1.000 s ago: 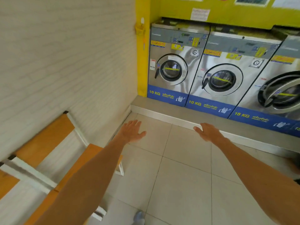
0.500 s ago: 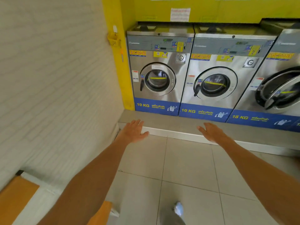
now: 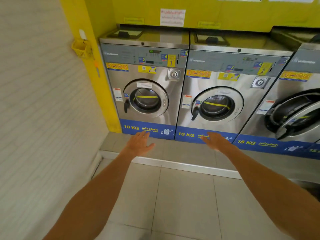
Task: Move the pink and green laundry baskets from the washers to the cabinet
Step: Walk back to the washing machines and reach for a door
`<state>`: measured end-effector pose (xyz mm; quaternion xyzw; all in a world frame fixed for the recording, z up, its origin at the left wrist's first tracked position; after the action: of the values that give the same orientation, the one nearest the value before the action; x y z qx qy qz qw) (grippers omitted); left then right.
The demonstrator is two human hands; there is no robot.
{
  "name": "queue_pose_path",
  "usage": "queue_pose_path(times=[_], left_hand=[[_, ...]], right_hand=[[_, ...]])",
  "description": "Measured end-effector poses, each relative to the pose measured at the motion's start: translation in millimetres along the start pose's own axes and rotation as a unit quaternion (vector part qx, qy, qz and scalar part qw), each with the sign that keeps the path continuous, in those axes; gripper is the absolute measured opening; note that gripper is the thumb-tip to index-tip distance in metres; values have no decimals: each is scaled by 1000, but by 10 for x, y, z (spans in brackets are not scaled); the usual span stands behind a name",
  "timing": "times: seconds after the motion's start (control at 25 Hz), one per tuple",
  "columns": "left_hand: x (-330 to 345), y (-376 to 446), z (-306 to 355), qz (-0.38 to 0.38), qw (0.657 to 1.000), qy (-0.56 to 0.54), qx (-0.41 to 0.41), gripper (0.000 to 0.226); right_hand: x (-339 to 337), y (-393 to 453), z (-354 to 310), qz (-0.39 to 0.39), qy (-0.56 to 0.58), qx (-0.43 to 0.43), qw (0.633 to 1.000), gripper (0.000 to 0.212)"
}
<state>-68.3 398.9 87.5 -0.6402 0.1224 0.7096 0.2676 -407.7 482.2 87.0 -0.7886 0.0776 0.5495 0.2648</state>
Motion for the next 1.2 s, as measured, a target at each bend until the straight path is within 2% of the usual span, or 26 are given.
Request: queue_pose_path(times=[0.24, 0.48, 0.72, 0.84, 1.08, 1.2], left_hand=[[-121, 1199, -16, -16, 1000, 2, 13, 77], [-502, 2646, -107, -20, 998, 1, 52, 78], [-936, 4053, 62, -18, 989, 61, 133, 69], [-1012, 4609, 295, -32, 982, 74, 173, 74], [-1033, 5581, 810, -19, 943, 168, 287, 81], [-842, 5913, 1112, -8, 892, 252, 375, 83]], right_hand=[[-205, 1114, 126, -4, 0, 13, 1000, 74], [-545, 2317, 165, 5, 29, 44, 999, 66], [-917, 3325, 73, 21, 100, 56, 993, 56], [-912, 3741, 252, -8, 71, 88, 994, 59], [-822, 4825, 393, -61, 77, 92, 991, 53], [-565, 5271, 405, -97, 106, 102, 984, 42]])
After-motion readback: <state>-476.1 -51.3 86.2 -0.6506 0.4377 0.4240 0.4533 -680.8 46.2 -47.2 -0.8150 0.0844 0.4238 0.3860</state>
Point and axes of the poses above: each hand's wrist, its own y-axis towards the middle knuckle, its own x-axis out of the palm, z = x × y, the point moved 9 cm from there along y, towards the middle knuckle, and after that the axes turned 4 degrees about x, right-handed, at the moved point
